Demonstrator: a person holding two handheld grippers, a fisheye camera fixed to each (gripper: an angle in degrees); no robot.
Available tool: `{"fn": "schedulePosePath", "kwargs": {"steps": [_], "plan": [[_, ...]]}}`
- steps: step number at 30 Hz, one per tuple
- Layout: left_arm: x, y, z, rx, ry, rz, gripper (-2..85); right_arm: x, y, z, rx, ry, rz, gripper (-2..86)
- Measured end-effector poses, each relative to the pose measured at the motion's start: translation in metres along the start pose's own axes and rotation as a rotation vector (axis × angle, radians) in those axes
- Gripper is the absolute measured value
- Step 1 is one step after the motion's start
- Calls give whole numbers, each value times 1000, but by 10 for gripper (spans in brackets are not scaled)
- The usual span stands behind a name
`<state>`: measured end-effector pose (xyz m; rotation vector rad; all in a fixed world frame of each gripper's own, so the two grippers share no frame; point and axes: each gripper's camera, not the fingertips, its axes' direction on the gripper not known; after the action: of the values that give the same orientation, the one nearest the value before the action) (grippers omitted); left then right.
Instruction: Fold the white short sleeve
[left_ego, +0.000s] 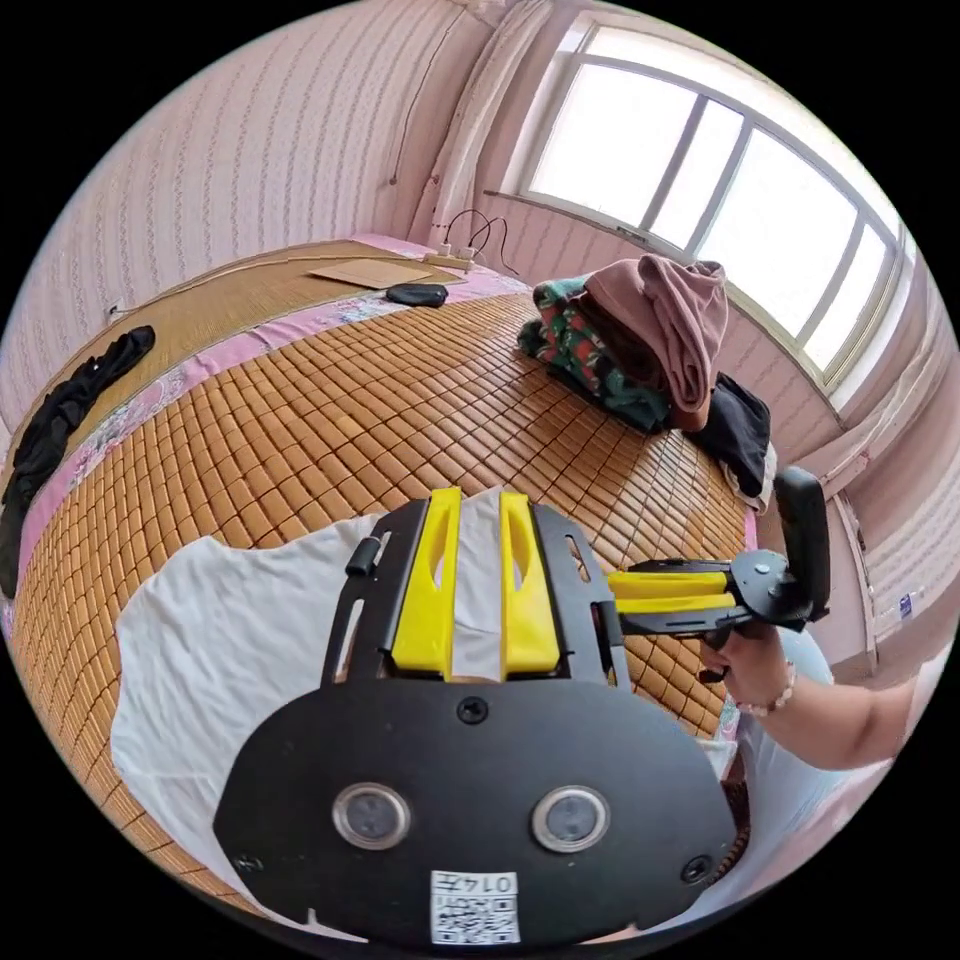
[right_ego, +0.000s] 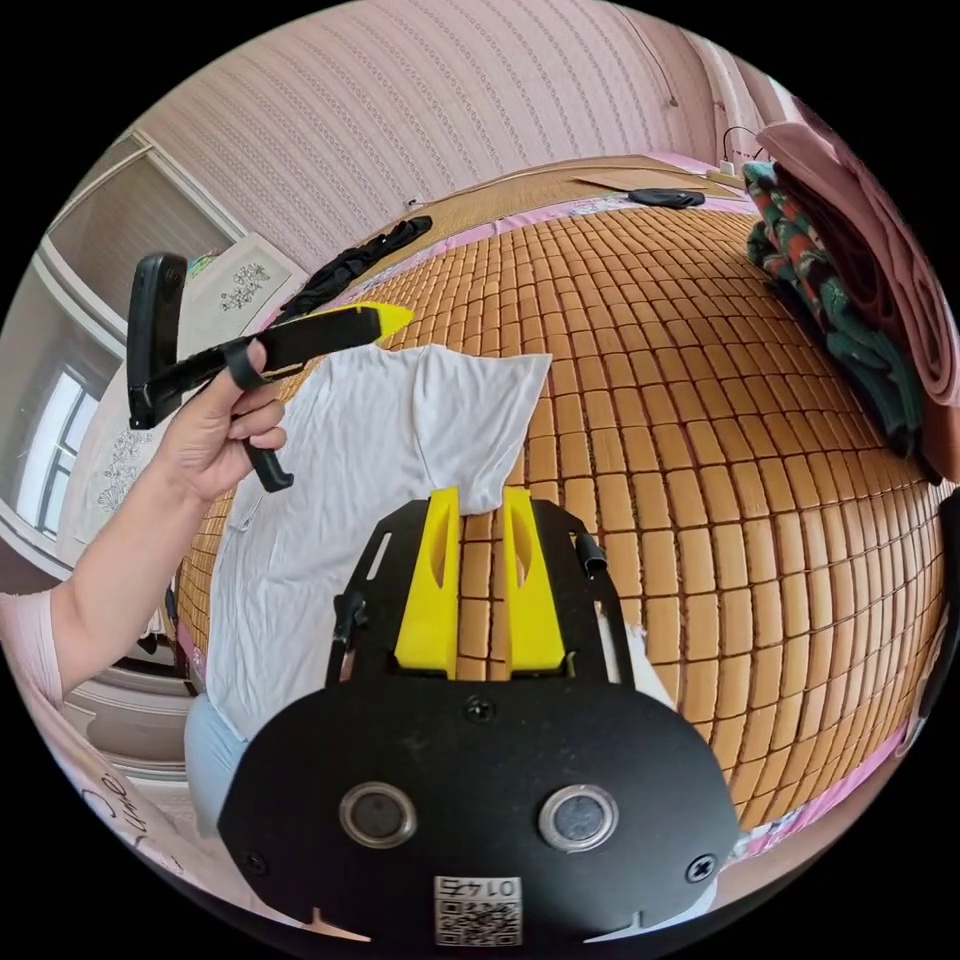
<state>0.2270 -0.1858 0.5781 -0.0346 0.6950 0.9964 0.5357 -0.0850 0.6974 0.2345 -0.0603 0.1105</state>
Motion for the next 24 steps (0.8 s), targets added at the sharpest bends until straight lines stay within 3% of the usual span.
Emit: {"fn": "schedulePosePath", "kwargs": {"steps": [4, 8, 14, 20, 24], "plan": [[13, -28, 46, -82, 39, -32, 85, 23, 7, 9, 6, -63, 35, 36], [25, -42, 90, -243, -136, 2, 82, 43, 10, 9, 9, -125, 27, 15], [-2, -39, 76, -156, -68, -84, -4, 62, 12, 6, 21, -150, 26, 3], [-39, 20, -34, 51, -30, -85, -5, 52, 4, -22, 111, -288, -99, 3], [-59, 86, -64, 24, -61, -145, 34, 28, 7, -12, 16, -362, -232, 5]]}}
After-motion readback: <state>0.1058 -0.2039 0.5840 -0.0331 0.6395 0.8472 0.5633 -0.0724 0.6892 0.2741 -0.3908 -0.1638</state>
